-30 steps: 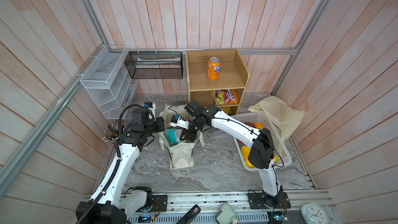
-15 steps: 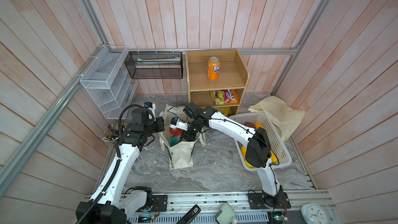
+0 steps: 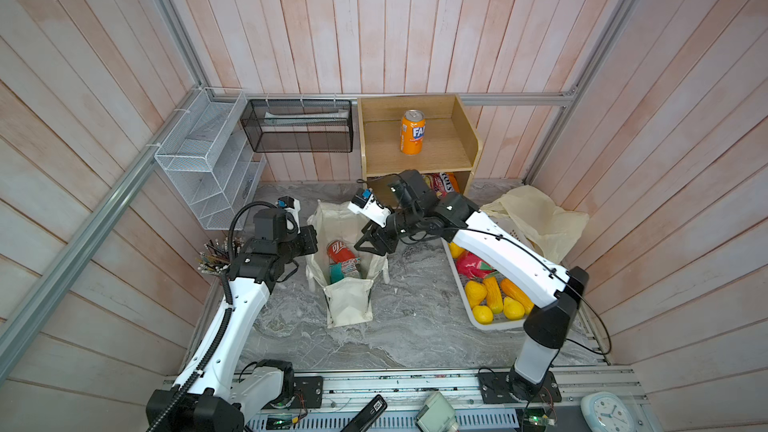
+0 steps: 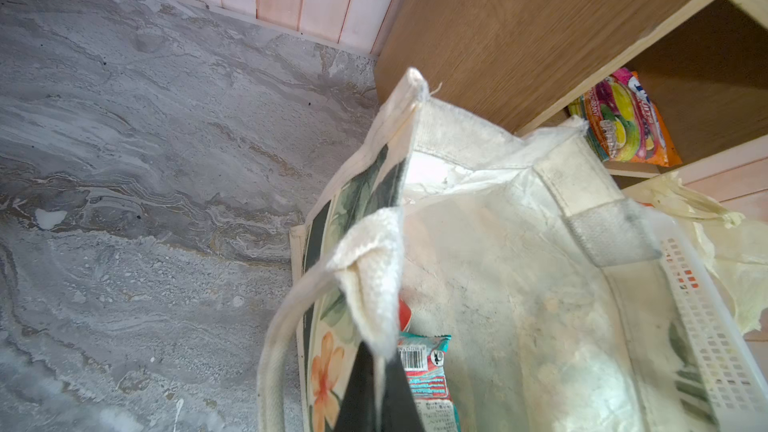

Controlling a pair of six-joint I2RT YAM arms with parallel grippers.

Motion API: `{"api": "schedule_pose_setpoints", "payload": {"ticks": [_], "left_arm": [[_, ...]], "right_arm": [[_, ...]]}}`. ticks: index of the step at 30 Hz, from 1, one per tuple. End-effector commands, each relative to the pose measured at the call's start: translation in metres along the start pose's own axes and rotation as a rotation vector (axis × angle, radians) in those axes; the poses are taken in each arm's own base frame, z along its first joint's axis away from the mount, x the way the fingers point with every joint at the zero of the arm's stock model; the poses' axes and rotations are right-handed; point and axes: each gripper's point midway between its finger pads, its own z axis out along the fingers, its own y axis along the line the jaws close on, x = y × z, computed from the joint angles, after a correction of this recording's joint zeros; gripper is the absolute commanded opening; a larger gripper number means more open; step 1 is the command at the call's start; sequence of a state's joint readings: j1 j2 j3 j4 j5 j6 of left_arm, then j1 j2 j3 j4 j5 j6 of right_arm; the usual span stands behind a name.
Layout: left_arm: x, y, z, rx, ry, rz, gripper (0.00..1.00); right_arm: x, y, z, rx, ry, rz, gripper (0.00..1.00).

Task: Place the mixed food into the grocery bags and tie them
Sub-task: 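Raise the right gripper out of the tote bag toward the shelf, then release the tote bag rim with the left gripper and lift it away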

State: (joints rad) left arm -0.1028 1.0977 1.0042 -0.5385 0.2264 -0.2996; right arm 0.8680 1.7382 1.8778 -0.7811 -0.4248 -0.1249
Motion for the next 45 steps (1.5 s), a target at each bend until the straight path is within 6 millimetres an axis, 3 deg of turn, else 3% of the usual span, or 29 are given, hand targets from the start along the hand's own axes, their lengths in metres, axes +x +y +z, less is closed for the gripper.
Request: {"api": "schedule_pose_setpoints", "payload": {"ticks": [1,6,13,15,19,26,33,45], "left_arm": [[-0.019,-0.003,-0.01,0.0,-0.079,0.018,0.0],[-0.018,-0.002,-0.011,-0.006,-0.076,0.022,0.0],[-0.016,0.0,-0.013,-0.021,-0.073,0.021,0.0],[-0.016,0.001,-0.013,-0.026,-0.071,0.019,0.0],[-0.022,0.007,-0.015,-0.066,-0.087,0.032,0.0],[-0.053,0.035,-0.024,-0.184,-0.139,0.041,0.0],[-0.085,0.081,-0.032,-0.269,-0.209,-0.029,0.0],[-0.125,0.129,-0.03,-0.362,-0.247,-0.071,0.0]], "right_arm": [[0.009,-0.031,0.0,0.109,-0.047,0.127,0.61],[0.022,-0.057,-0.003,0.181,-0.091,0.245,0.64],[0.045,-0.075,0.023,0.184,-0.05,0.335,0.62],[0.046,-0.072,0.031,0.144,-0.051,0.35,0.51],[0.03,-0.061,0.037,0.054,-0.093,0.377,0.0],[-0.019,-0.037,0.04,-0.007,-0.243,0.4,0.0],[-0.061,-0.04,0.046,-0.032,-0.382,0.441,0.0],[-0.09,-0.044,0.089,-0.061,-0.414,0.477,0.0]]}}
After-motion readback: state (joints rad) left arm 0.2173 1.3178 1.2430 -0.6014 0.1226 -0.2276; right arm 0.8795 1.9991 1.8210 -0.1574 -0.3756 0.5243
